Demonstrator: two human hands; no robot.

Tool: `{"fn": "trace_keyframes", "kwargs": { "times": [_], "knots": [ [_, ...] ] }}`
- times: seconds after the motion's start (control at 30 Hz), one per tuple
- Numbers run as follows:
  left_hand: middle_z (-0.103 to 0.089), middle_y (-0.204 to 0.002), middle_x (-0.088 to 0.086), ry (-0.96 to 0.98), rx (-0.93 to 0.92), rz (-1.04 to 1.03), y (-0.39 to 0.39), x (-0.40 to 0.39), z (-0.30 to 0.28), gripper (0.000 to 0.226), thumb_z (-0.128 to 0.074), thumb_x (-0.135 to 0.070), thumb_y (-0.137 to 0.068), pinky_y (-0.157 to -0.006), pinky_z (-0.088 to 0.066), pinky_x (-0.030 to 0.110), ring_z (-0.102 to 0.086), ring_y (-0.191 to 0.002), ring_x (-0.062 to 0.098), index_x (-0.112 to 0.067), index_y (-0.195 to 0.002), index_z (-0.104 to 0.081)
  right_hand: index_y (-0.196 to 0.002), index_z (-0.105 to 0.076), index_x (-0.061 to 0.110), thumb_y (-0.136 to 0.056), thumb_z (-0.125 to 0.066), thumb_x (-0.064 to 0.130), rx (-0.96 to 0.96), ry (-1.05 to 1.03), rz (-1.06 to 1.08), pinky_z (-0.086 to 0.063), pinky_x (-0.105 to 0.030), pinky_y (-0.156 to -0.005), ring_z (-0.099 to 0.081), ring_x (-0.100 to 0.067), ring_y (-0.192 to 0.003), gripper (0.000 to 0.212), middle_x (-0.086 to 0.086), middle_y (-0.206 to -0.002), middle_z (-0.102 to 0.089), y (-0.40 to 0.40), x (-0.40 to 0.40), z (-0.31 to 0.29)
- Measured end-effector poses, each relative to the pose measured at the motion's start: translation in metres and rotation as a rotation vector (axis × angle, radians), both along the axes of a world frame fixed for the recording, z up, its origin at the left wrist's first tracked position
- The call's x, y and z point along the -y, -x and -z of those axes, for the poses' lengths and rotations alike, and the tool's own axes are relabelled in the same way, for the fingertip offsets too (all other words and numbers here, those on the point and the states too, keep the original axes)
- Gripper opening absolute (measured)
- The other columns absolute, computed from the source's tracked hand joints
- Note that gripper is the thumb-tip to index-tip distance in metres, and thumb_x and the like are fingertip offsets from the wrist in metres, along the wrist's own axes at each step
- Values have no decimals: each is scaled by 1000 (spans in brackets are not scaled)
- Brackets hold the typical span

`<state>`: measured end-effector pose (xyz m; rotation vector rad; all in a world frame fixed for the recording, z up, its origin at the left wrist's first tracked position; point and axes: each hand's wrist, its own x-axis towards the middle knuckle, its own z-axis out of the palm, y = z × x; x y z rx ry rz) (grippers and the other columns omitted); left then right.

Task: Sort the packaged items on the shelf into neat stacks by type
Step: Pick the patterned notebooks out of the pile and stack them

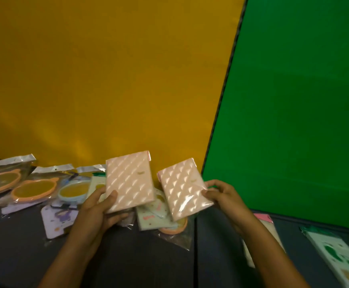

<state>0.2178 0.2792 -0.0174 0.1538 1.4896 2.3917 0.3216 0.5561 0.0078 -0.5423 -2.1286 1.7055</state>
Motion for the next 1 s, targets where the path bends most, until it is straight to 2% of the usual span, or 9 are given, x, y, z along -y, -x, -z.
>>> {"fn": "trace_keyframes", "kwargs": {
  "times": [0.13, 0.23, 0.3, 0.4, 0.47, 0.6, 0.73, 0.87, 1.0],
  "knots": [
    [-62, -117, 12, -25, 20, 55, -21, -40, -7, 29, -48, -8, -95, -55, -60, 30, -63, -100, 29, -13, -123, -54, -100, -62, 8, -88, -63, 4, -32, 38, 62, -51, -36, -76, -68, -21, -80, 12, -9, -90, -73, -41, -36, -5],
    [-62, -116, 13, -23, -1, 107, -40, -69, -11, 26, -43, -3, -94, -54, -60, 30, -63, -99, 30, -14, -114, -57, -102, -60, 4, -87, -63, 2, -43, 37, 114, -52, -40, -82, -67, -24, -81, 16, -15, -93, -72, -71, -62, -4],
    [-64, -114, 13, 1, -19, 127, -55, -88, -12, 27, -44, -4, -94, -54, -60, 30, -64, -96, 30, -14, -117, -56, -107, -58, 2, -86, -64, -1, -45, 37, 154, -54, -39, -82, -68, -25, -81, 22, -19, -95, -70, -90, -79, -1],
    [-65, -106, 9, 41, -13, 121, -77, -114, -11, 28, -49, -5, -94, -56, -59, 31, -65, -89, 26, -16, -119, -54, -113, -55, 9, -86, -64, -2, -39, 53, 202, -55, -45, -87, -69, -33, -88, 31, -19, -97, -69, -116, -99, 4],
    [-66, -104, 9, 75, -15, 122, -91, -128, -9, 25, -51, -5, -92, -55, -58, 30, -65, -85, 25, -17, -113, -56, -113, -53, 16, -87, -64, 0, -16, 32, 208, -56, -39, -79, -69, -29, -89, 33, -16, -96, -69, -133, -107, 9],
    [-68, -106, 12, 111, -35, 149, -115, -150, -2, 21, -51, -6, -93, -65, -53, 34, -65, -92, 26, -15, -109, -60, -111, -55, 24, -88, -63, 4, 35, -51, 207, -51, -27, -67, -67, -24, -90, 31, -11, -98, -66, -159, -120, 28],
    [-69, -104, 9, 105, -34, 168, -134, -160, 9, 23, -49, -4, -93, -57, -56, 26, -65, -89, 22, -15, -108, -61, -108, -61, 22, -90, -62, 7, 96, -168, 212, -48, -21, -64, -63, -15, -84, 24, -2, -98, -63, -172, -127, 48],
    [-69, -105, 10, 96, -20, 185, -145, -167, 15, 22, -49, -3, -93, -71, -56, 32, -65, -94, 24, -15, -105, -62, -104, -65, 25, -90, -64, 15, 164, -384, 190, -50, -29, -73, -63, -22, -82, 17, -9, -90, -65, -178, -129, 62],
    [-68, -107, 8, 107, -14, 194, -151, -174, 17, 22, -50, -4, -94, -69, -59, 30, -66, -96, 23, -15, -110, -61, -104, -64, 28, -90, -64, 21, 170, -568, 124, -39, -15, -60, -52, -8, -67, 16, 0, -76, -57, -183, -131, 67]
  ]
}}
